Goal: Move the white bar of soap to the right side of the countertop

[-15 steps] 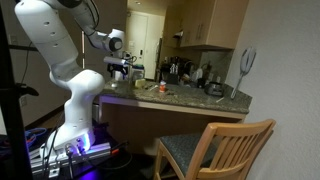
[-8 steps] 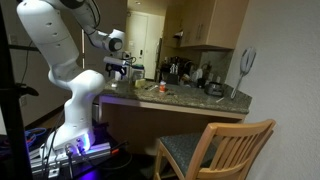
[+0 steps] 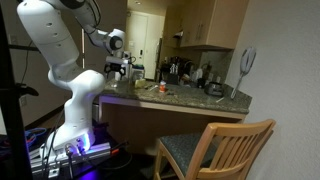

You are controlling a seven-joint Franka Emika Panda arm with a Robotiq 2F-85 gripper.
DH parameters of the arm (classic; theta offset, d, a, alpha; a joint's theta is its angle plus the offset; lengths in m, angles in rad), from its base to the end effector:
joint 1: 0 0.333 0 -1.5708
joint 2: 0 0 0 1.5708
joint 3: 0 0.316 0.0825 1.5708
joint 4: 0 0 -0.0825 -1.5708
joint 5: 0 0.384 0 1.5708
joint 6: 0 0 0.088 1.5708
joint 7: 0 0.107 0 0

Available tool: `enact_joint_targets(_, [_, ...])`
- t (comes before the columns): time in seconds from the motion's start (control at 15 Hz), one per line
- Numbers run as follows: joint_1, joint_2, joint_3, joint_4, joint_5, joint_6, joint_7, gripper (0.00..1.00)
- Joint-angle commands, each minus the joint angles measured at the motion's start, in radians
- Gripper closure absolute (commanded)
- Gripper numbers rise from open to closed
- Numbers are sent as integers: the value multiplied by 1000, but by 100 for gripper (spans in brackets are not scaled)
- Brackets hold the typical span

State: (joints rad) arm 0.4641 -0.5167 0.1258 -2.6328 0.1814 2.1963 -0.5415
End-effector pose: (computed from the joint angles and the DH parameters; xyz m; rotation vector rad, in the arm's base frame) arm 0.3159 0.2180 0.4189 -2.6632 -1.4844 -0.1193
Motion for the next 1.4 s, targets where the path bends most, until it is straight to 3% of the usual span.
enact_joint_targets(0.0, [-15, -1, 9, -11, -65, 118, -39, 0])
enact_joint_targets(0.07, [9, 145, 94, 98, -65, 242, 78, 0])
enact_joint_targets(0.13, [8, 134, 103, 127, -81, 273, 102, 0])
enact_joint_targets(0.2, [11, 38, 43, 33, -61, 200, 44, 0])
enact_joint_targets(0.33, [17, 91, 97, 95, -70, 251, 100, 0])
enact_joint_targets(0.6, [-3, 153, 119, 125, -94, 230, 136, 0])
enact_joint_targets(1.0, [-5, 361, 158, 48, -77, 397, 190, 0])
enact_joint_targets(1.07, [2, 292, 147, 61, -65, 332, 159, 0])
enact_joint_targets(1.27, [-3, 330, 155, 66, -65, 350, 165, 0])
enact_joint_targets(1.33, [-4, 332, 155, 67, -72, 347, 170, 21])
